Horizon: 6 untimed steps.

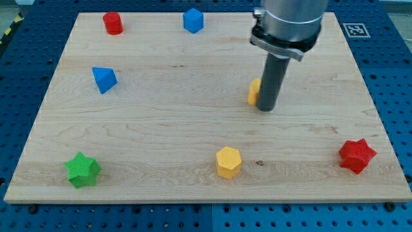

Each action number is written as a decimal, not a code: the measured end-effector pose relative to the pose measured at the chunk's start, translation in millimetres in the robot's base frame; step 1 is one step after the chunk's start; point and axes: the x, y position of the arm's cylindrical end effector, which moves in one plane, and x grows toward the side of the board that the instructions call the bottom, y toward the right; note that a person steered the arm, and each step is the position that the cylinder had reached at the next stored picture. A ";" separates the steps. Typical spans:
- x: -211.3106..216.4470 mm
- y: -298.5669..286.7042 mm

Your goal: Slide the yellow heart towards the red circle

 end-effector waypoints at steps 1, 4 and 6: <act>-8.6 -16.8; -37.5 61.6; -32.0 17.6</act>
